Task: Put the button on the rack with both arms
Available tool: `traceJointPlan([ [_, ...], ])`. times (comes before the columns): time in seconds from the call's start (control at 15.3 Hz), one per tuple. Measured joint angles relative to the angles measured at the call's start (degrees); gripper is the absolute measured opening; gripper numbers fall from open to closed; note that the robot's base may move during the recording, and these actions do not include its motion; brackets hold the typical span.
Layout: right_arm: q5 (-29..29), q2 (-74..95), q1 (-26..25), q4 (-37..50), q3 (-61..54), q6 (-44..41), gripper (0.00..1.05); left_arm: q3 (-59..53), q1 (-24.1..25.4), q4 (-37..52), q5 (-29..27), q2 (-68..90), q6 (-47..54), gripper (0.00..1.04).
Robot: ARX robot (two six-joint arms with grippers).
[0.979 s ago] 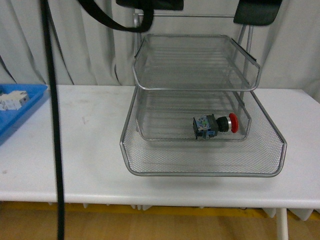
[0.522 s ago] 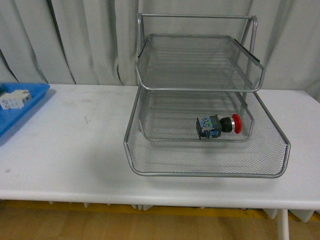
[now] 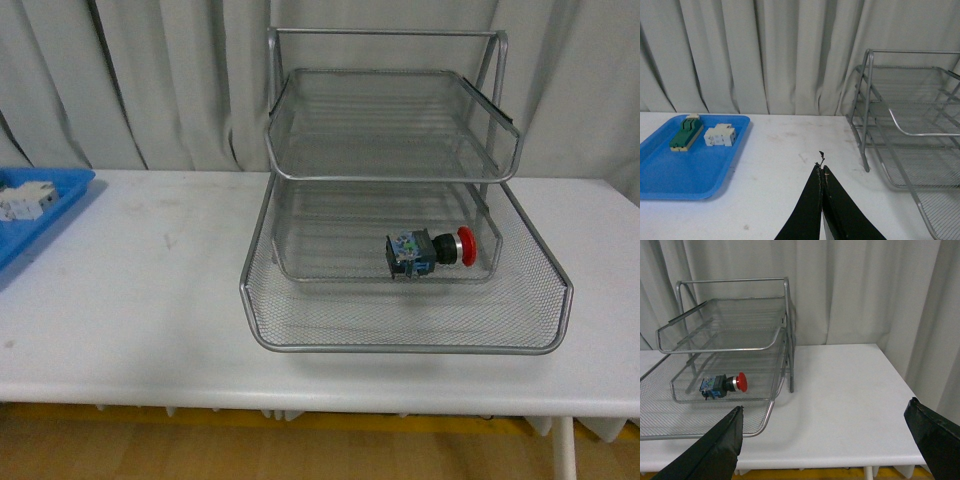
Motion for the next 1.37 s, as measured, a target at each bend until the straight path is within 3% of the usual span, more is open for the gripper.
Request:
traceJointPlan([
  [0.13, 0.00, -0.02, 0.00, 0.00, 0.00, 0.00, 0.98, -2.01, 1.97, -1.62, 1.75, -3.61, 0.00, 0.02],
  [0.2, 0.00, 0.00, 0.00, 0.00, 0.00, 0.00, 0.98, -3.04, 5.99, -2.75, 6.14, -5.62, 0.04, 0.02],
  [0.26, 0.04, 0.00, 0.00, 0.00, 0.00, 0.00, 0.98, -3.67, 7.30, -3.56, 6.14, -7.02, -0.02, 0.02],
  [0.65, 0.00, 0.00, 0.00, 0.00, 0.00, 0.00, 0.98, -6.32, 6.86, -9.51, 6.93, -16.09, -0.02, 0.02],
  [0.72, 0.00, 0.00, 0.00, 0.00, 0.00, 0.00, 0.98, -7.91, 6.86, -7.34, 6.95, -16.76, -0.02, 0.02],
  [1.31, 0.00, 0.00, 0.00, 0.00, 0.00, 0.00, 0.98, -8.02, 6.86, -18.43, 6.95, -27.26, 0.00, 0.02],
  [1.37, 0.02, 0.00, 0.00, 0.00, 0.00, -0.02, 0.98, -8.00, 6.86, -27.89, 7.13, -33.46, 0.00, 0.02],
])
